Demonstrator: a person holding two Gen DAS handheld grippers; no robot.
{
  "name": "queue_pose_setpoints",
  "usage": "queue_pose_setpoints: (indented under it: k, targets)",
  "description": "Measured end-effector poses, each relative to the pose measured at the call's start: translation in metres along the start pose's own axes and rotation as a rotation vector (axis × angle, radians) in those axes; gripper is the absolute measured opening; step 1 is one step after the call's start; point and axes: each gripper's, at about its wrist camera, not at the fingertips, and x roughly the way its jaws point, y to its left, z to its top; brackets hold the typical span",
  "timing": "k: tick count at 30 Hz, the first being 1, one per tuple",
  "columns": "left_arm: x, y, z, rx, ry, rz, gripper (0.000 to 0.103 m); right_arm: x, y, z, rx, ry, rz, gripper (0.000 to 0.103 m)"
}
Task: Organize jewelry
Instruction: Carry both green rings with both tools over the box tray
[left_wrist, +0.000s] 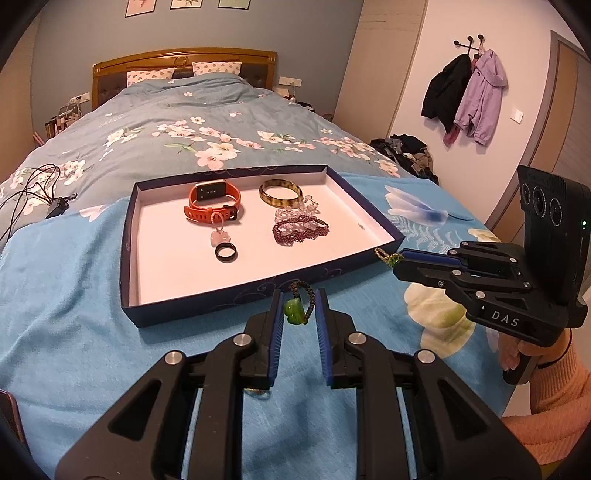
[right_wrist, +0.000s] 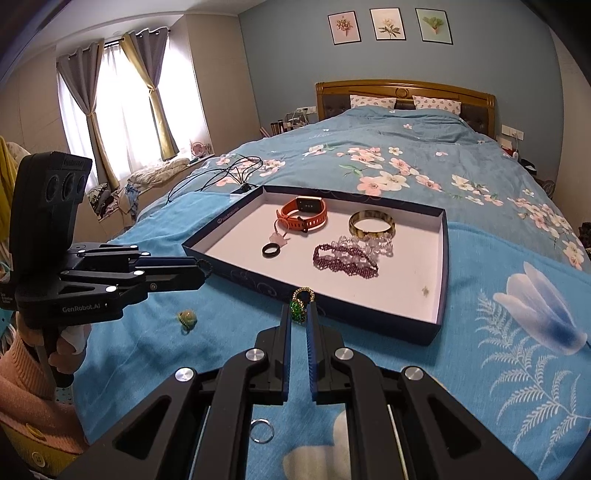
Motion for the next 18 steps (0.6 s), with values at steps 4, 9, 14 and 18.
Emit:
queue_pose_setpoints:
  k: [4, 9, 14, 18]
  targets:
    - [0.0, 0.003, 0.002, -0.006, -0.004, 0.006, 0.018, 0.002, -0.001, 0.004, -0.005, -0.002, -0.004, 0.006]
    - [0.001, 0.003, 0.006, 0.005, -0.006, 0.018, 0.018, 0.005, -0.002, 0.008, -0.007, -0.004, -0.004, 0.006]
    - [0.003, 0.004, 0.01, 0.012, -0.01, 0.028, 0.018, 0.007, -0.004, 0.01, -0.005, -0.004, -0.002, 0.006]
    - [0.007, 0.006, 0.014, 0.012, -0.01, 0.036, 0.018, 0.009, -0.005, 0.012, -0.004, -0.003, -0.005, 0.006]
